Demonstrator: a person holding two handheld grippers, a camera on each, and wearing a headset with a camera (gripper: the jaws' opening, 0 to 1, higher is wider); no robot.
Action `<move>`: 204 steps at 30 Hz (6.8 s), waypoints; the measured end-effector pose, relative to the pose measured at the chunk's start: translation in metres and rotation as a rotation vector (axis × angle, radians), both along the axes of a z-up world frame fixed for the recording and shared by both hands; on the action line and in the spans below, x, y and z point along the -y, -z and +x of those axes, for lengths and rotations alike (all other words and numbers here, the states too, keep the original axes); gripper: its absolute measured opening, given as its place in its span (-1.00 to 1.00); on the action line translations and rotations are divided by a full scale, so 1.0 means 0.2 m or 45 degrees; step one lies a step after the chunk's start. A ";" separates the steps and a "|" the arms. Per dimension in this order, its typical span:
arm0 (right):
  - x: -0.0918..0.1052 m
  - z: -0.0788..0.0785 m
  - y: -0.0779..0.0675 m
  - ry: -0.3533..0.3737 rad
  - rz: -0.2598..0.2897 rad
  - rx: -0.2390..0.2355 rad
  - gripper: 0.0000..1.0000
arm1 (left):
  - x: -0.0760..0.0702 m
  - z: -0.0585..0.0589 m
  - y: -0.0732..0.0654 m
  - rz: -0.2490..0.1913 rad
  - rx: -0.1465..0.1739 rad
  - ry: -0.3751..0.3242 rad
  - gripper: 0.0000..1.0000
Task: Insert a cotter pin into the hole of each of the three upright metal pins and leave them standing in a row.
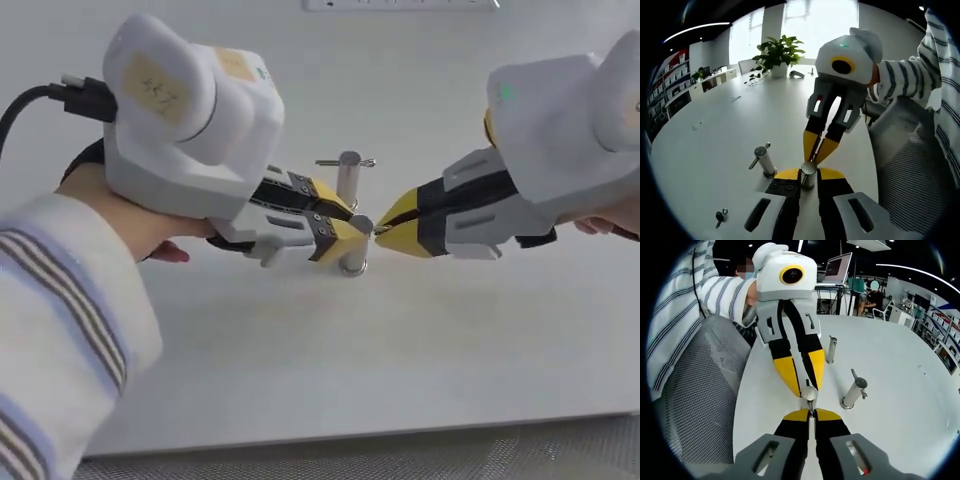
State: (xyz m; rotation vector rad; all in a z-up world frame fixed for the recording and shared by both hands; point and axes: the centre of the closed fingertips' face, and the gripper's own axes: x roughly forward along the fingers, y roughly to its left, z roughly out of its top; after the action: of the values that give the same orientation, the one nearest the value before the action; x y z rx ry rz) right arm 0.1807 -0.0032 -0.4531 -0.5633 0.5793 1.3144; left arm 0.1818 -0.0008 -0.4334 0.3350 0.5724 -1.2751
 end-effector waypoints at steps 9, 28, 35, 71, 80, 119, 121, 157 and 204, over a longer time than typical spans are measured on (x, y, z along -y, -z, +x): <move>0.06 0.00 0.00 0.009 -0.032 0.017 -0.80 | 0.00 -0.01 0.00 0.000 -0.001 -0.004 -0.83; 0.03 -0.02 -0.05 0.004 -0.003 0.030 -1.00 | -0.01 -0.01 0.01 0.011 0.008 0.007 -0.87; 0.05 0.00 -0.03 0.032 -0.019 0.024 -1.00 | -0.01 -0.02 0.01 -0.004 0.001 0.004 -1.00; -0.06 -0.02 0.03 0.126 0.118 -0.129 -0.45 | -0.12 -0.19 -0.10 -0.220 -0.015 0.023 0.79; -0.10 -0.03 0.09 0.175 0.153 -0.168 -0.45 | -0.14 -0.21 -0.06 -0.242 -0.054 -0.017 0.98; 0.17 0.21 0.01 0.499 0.193 -0.030 -0.83 | -0.19 -0.23 0.00 -0.221 -0.106 -0.160 0.98; 0.21 0.24 0.00 0.530 0.192 -0.016 -0.83 | -0.19 -0.23 0.00 -0.219 -0.110 -0.165 0.98; 0.42 0.37 0.10 0.730 0.235 -0.083 -0.83 | -0.23 -0.23 0.01 -0.168 -0.128 -0.202 0.97; 0.47 0.11 -0.26 0.891 0.420 0.004 0.63 | -0.43 -0.14 -0.11 -0.264 -0.145 -0.530 0.97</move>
State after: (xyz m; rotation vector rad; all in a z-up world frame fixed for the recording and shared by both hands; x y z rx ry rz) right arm 0.2026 -0.0972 -0.4005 -0.0663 0.4800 0.7162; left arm 0.1548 0.0842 -0.4112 -0.0320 0.5657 -0.9427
